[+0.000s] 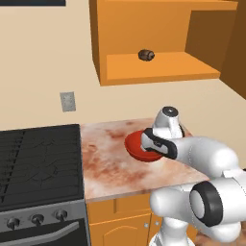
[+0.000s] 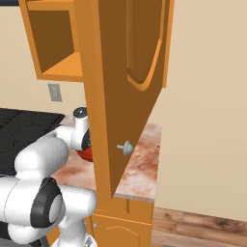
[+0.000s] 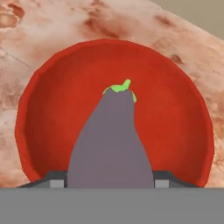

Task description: Pick the eggplant from the cabinet and place it in the bowl. Then pick the bowl and place it in the sink. Then turn on the sink facuet.

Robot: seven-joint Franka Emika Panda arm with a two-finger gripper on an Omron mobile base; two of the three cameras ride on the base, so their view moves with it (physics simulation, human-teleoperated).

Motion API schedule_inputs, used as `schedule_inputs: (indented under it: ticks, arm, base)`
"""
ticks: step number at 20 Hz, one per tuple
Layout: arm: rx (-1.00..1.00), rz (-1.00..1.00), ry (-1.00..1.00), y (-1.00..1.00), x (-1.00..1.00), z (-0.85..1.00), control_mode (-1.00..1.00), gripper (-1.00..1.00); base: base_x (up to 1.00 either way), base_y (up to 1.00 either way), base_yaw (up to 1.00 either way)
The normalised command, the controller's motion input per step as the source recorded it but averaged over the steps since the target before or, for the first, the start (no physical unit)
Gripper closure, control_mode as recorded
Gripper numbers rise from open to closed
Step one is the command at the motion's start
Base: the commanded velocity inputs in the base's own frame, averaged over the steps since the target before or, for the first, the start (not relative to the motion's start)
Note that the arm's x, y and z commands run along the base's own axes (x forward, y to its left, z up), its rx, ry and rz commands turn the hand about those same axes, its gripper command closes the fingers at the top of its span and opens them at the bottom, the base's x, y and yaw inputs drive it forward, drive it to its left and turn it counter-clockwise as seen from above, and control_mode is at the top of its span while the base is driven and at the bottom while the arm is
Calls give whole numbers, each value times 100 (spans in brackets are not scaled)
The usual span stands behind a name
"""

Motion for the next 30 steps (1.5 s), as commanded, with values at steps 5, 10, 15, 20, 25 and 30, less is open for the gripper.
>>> schedule_inputs:
  ticks: [5,10,15,20,25,30]
  arm:
    - [0,0,5,0,31,-29,-100,100]
    - [0,0,3,0,16,-21,-100,-100]
    - [0,0,1,0,3,-14,-100,-100]
    - [0,1,0,0,0,-6,-100,-100]
    - [0,1,0,5,-1,16,-100,-100]
    - [-7,4,-2,68,-22,64,-100,-100]
  base:
    - [0,0,0]
    - [0,0,0]
    - [0,0,0]
    - [0,0,0]
    - [0,0,0]
    - [0,0,0]
